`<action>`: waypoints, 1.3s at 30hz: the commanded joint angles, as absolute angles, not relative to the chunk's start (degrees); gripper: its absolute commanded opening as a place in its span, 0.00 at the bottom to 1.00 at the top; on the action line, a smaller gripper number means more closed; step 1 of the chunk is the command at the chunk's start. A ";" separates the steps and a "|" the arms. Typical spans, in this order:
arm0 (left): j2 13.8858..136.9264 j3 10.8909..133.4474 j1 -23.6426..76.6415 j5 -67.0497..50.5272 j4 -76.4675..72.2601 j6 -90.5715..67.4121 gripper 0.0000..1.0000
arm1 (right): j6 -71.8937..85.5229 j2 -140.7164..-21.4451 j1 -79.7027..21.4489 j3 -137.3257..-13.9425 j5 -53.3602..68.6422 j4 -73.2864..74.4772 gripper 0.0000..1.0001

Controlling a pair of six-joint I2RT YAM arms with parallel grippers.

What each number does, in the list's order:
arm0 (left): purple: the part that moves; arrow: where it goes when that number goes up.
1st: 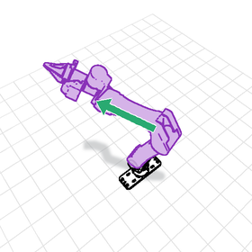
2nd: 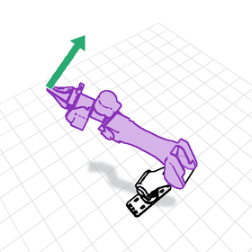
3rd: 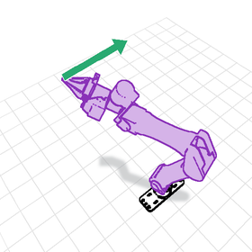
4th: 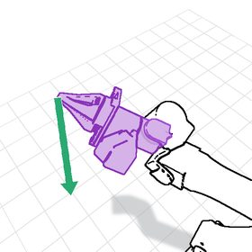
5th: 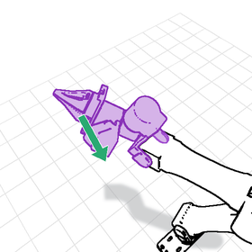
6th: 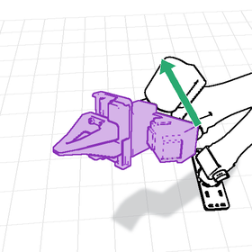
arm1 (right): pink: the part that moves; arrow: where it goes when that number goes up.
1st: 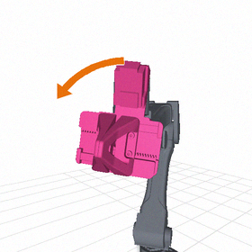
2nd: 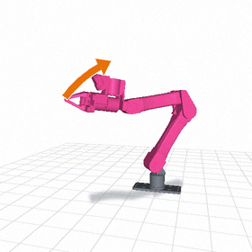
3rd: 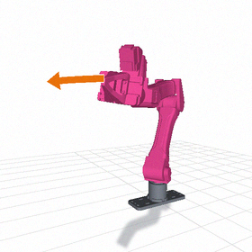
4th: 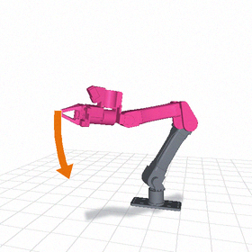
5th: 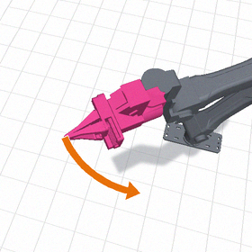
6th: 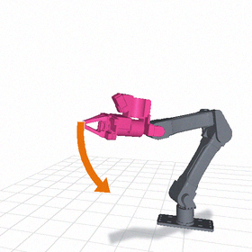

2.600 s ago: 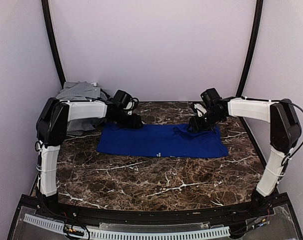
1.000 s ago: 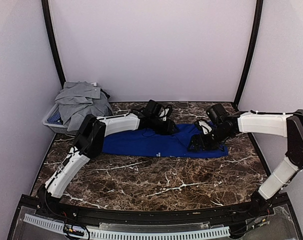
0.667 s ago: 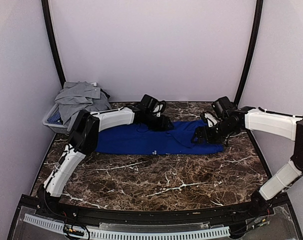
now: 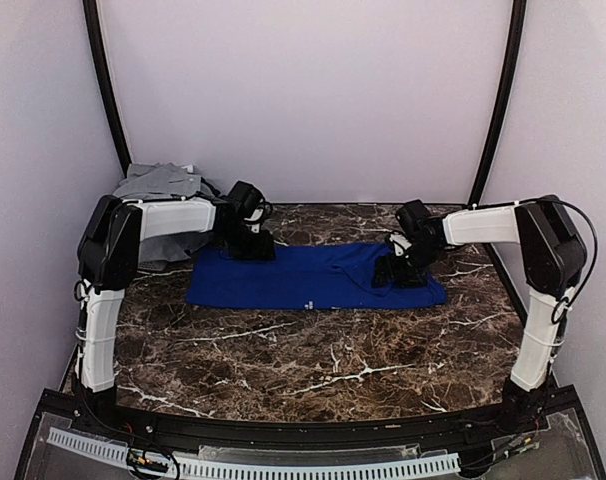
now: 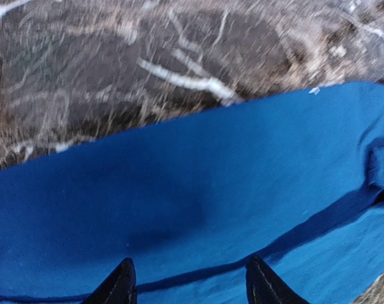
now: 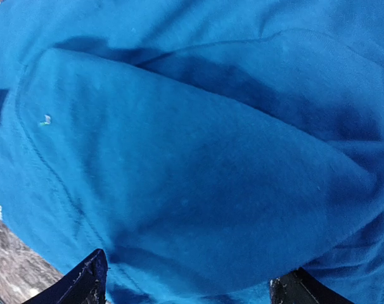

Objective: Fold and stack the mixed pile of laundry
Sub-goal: Rotate the rectangle-folded T-shirt at the center of the board.

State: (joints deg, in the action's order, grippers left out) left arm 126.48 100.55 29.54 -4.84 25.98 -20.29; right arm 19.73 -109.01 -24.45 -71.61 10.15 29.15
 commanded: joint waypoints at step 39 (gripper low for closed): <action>106.05 79.55 34.48 10.26 34.23 -15.29 0.52 | 13.22 -111.44 -26.62 -91.01 13.43 34.21 0.75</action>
